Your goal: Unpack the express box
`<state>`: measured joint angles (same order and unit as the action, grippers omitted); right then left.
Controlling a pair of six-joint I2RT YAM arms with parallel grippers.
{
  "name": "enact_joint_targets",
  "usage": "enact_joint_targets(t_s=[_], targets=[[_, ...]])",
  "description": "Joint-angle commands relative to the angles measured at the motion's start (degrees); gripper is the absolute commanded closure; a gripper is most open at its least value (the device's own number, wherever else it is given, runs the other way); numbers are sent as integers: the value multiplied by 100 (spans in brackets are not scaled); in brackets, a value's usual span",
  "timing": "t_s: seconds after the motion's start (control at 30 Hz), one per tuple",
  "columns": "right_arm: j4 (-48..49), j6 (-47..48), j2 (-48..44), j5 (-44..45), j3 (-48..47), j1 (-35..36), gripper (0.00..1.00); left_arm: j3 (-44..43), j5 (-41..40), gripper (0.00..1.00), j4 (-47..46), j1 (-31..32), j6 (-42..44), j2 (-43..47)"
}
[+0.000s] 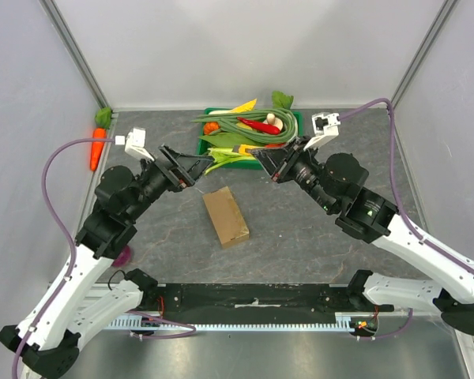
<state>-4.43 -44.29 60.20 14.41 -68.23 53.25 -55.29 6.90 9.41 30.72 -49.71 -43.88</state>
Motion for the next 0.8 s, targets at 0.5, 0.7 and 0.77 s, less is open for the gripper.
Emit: enact_joint_targets(t_s=[0.5, 0.7, 0.77], targets=[[555, 1599, 457, 606, 1646, 18, 100, 1257, -356, 9, 1521, -31, 40, -2335], [645, 1722, 755, 378, 1699, 18, 100, 1433, 12, 8, 362, -75, 427, -3151], [863, 1757, 843, 273, 1804, 18, 100, 1459, 171, 8, 80, -153, 480, -3354]])
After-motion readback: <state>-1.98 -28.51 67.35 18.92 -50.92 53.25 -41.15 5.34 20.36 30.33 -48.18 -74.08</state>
